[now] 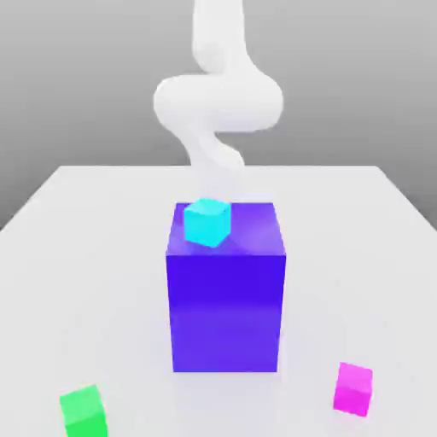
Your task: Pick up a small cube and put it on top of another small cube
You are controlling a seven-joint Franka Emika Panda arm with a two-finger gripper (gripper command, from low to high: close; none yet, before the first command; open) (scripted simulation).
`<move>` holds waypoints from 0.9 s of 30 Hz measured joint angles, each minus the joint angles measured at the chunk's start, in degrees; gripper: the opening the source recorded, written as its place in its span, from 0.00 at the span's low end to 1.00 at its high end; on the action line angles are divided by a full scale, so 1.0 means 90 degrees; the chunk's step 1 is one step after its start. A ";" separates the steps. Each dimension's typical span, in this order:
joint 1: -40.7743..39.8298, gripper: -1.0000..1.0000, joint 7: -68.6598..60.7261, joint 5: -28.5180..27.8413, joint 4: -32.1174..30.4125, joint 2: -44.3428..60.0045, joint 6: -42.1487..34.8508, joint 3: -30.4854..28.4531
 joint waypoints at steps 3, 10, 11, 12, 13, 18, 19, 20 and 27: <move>0.0422 0.50 -0.0670 0.0159 -0.0124 0.0730 0.0292 -0.0123; 0.1215 0.50 -0.2175 0.0533 -0.0399 0.2358 0.0938 -0.0231; 0.1302 0.50 -0.2386 0.0582 -0.0438 0.2590 0.1029 -0.0218; 0.1393 0.50 -0.2591 0.0623 -0.0477 0.2822 0.1122 -0.0207; 0.1473 0.50 -0.2794 0.0659 -0.0516 0.3053 0.1214 -0.0185; 0.1846 0.50 -0.3702 0.0698 -0.0717 0.4198 0.1688 -0.0002; 0.1944 0.50 -0.3851 0.0660 -0.0758 0.4425 0.1784 0.0029; 0.2034 0.50 -0.3996 0.0615 -0.0799 0.4651 0.1883 0.0057; 0.2315 0.50 -0.4583 -0.0076 -0.1013 0.6213 0.2645 0.0128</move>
